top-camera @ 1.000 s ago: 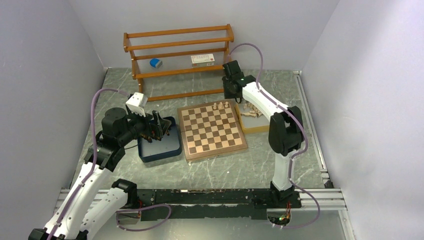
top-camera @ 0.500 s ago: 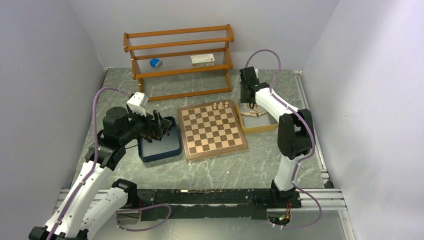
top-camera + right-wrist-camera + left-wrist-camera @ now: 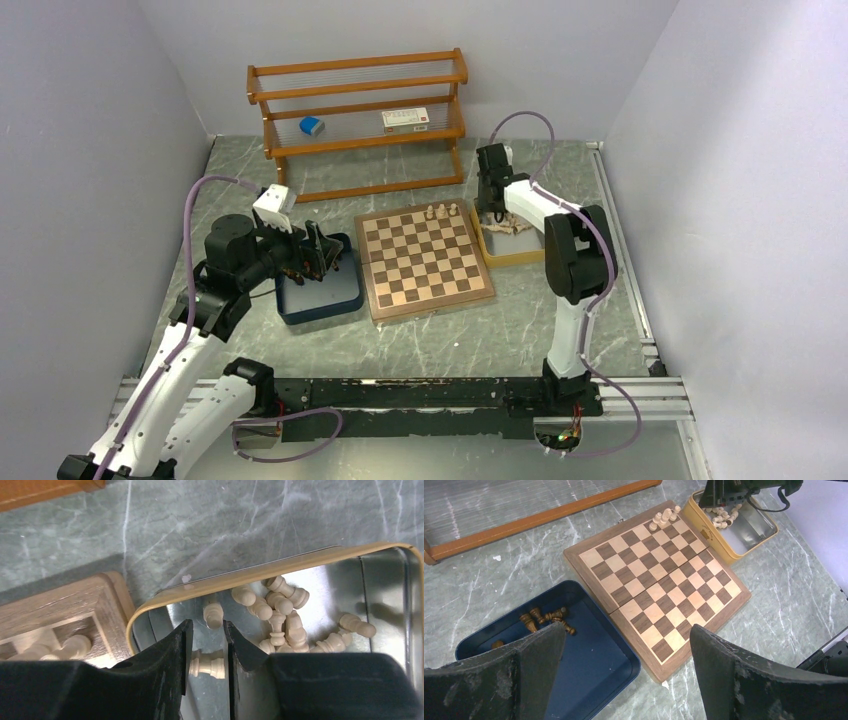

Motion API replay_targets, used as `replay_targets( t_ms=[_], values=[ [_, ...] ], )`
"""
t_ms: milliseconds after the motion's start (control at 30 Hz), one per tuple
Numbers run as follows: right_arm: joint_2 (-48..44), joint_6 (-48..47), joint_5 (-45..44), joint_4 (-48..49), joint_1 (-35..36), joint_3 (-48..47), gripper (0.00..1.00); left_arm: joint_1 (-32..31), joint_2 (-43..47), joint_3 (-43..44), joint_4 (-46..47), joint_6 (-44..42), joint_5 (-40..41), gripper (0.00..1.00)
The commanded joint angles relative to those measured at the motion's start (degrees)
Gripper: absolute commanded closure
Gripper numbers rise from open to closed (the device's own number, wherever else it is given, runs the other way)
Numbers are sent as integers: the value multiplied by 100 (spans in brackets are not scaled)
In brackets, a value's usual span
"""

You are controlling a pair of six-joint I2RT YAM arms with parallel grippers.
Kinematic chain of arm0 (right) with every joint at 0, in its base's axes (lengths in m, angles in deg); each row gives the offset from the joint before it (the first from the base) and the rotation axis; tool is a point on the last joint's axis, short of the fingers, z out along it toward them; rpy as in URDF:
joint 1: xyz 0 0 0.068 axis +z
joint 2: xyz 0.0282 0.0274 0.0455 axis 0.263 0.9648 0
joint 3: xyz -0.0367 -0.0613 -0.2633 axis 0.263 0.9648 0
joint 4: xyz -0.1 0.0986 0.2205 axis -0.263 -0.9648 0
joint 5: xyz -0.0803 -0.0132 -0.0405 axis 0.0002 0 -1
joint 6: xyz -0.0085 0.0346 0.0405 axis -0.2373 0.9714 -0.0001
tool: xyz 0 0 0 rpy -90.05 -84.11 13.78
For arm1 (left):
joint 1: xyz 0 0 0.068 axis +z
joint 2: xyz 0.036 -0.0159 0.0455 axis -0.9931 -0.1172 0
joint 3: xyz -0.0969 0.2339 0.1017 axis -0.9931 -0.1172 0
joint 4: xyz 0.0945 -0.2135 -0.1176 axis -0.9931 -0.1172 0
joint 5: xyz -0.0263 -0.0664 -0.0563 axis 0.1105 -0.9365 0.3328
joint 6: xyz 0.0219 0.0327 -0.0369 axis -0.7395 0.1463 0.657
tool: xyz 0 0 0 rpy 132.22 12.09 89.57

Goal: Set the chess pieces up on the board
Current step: Pick up the chess piece from the storage box.

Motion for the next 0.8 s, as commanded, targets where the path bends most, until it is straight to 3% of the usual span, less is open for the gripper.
replay_targets(
  t_ms=[0,767],
  values=[
    [184,56,-135,178,-62,21,68,-53,30,-55,113,-1,-25,1],
    [171,-99,-138,167,-135,60,83,-53,17,-55,111,-1,-3,2]
  ],
)
